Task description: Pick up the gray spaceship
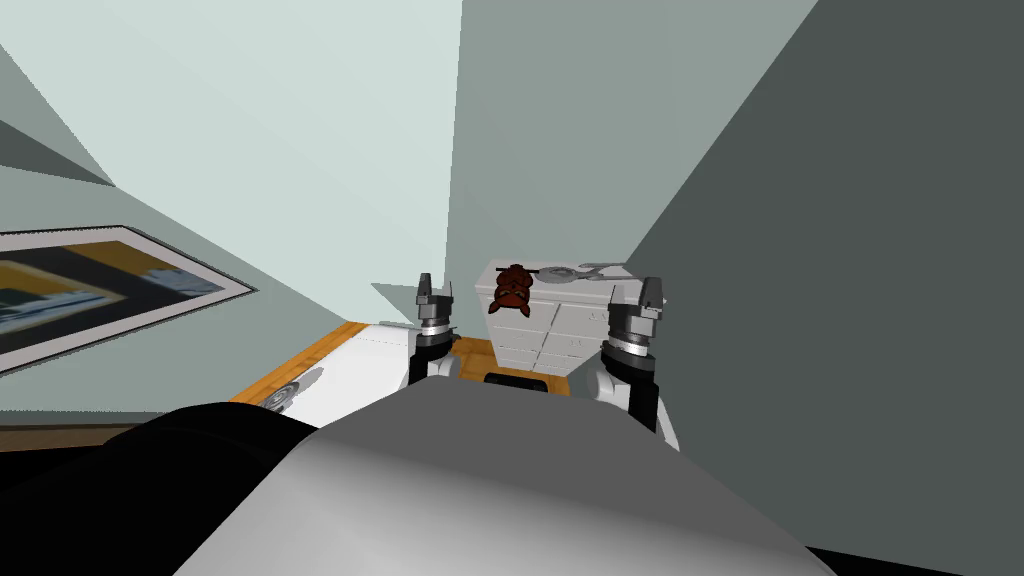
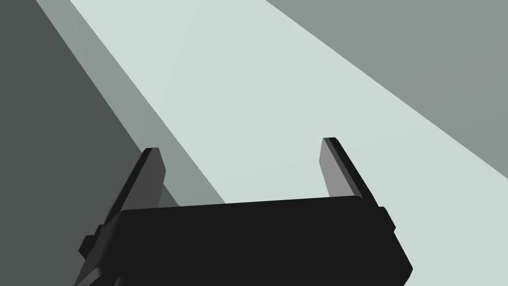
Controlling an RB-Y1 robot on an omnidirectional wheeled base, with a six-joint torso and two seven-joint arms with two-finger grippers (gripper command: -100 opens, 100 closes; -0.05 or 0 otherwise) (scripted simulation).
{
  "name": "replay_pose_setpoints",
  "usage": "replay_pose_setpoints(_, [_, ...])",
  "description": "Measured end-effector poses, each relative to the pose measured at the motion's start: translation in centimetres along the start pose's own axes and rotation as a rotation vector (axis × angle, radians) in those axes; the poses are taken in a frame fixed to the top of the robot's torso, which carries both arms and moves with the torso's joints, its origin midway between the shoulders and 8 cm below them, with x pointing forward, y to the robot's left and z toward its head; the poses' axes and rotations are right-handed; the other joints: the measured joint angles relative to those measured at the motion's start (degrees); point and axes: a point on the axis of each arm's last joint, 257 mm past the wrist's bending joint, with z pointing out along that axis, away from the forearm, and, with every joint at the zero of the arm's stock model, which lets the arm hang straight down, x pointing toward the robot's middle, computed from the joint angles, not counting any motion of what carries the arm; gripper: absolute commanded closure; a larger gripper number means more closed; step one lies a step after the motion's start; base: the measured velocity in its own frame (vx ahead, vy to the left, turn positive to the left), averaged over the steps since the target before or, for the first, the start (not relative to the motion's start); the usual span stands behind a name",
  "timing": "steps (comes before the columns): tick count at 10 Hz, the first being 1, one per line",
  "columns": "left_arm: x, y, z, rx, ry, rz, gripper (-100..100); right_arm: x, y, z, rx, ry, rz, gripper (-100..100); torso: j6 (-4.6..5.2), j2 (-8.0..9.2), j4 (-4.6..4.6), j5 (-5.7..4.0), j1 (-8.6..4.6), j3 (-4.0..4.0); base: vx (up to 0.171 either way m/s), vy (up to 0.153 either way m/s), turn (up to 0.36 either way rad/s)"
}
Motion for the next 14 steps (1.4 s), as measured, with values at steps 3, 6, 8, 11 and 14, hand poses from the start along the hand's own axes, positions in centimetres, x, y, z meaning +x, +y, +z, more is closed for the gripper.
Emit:
replay_pose_setpoints(3, [0.0,0.0,0.0,0.0,0.0,0.0,0,0.5,-0.9,-0.2,0.014,0.089,-0.092,-100,0.0,0.05,0.01,0.03,0.13,0.03,-0.013,0.041,-0.007])
replay_pose_setpoints(6, [0.0,0.0,0.0,0.0,0.0,0.0,0,0.7,-2.4,-0.5,0.031,0.178,-0.205,-100,0.0,0.01,0.0,0.03,0.13,0.0,-0.008,0.044,-0.007])
replay_pose_setpoints(8, [0.0,0.0,0.0,0.0,0.0,0.0,0,0.7,-3.4,-0.9,0.041,0.242,-0.294,-100,0.0,0.07,0.02,0.04,0.14,0.04,-0.018,0.042,-0.007])
replay_pose_setpoints(11, [0.0,0.0,0.0,0.0,0.0,0.0,0,0.4,-4.7,-1.1,0.05,0.33,-0.423,-100,0.0,0.03,0.01,0.03,0.13,0.02,-0.008,0.038,-0.008])
replay_pose_setpoints(14, [0.0,0.0,0.0,0.0,0.0,0.0,0,0.0,-6.0,-1.1,0.051,0.409,-0.542,-100,0.0,0.03,0.01,0.03,0.14,0.02,-0.011,0.045,-0.009])
